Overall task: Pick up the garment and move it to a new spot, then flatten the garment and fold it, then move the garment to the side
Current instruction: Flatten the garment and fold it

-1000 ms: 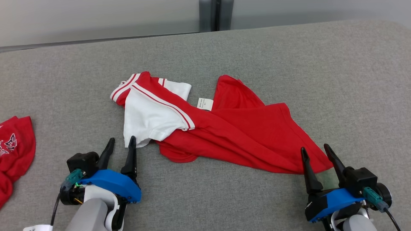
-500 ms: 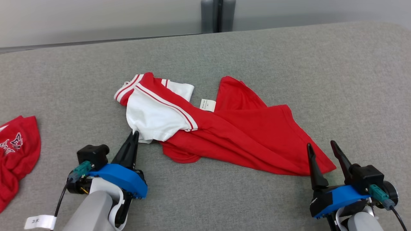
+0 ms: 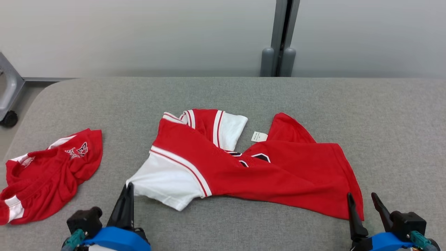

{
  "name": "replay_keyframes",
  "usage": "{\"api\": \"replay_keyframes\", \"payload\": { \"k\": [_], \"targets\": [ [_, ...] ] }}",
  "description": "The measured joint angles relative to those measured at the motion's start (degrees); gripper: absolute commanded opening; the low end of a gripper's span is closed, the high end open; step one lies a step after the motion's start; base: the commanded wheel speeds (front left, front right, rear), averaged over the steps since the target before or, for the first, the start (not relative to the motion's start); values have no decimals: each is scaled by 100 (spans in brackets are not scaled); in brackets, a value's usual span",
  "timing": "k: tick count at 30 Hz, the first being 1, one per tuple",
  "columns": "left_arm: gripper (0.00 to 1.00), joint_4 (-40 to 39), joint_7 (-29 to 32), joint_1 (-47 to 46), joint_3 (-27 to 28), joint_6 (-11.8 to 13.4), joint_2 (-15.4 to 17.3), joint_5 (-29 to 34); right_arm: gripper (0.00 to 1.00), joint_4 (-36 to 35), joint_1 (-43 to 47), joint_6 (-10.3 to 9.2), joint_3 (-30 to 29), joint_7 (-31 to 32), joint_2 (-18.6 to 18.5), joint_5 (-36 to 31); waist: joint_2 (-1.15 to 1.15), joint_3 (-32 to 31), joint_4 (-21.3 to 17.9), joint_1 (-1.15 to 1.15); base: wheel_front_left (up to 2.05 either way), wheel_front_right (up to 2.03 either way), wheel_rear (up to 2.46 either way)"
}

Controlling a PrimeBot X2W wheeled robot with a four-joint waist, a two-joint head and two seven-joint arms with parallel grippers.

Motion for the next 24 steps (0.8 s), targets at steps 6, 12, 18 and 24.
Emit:
{"api": "replay_keyframes", "payload": {
  "k": [6, 12, 18, 24],
  "targets": [
    [0, 213, 1, 438, 29, 0, -135, 74, 100, 124, 108, 0, 53, 0, -1, 96, 0, -162, 98, 0, 0, 0, 0],
    [0, 312, 1, 481, -45, 0, -189, 123, 100, 390, 93, 0, 18, 0, -1, 289, 0, -131, 99, 0, 0, 0, 0],
    [0, 361, 1, 436, -140, 0, -183, 113, 100, 1146, -275, 0, -27, 1, 0, 382, 0, -49, 133, 0, 0, 0, 0],
    [0, 377, 0, 361, -235, 0, -141, 54, 95, 2058, -762, 1, -43, -70, -18, 643, 0, 42, 201, 1, 0, 0, 0]
  ]
}}
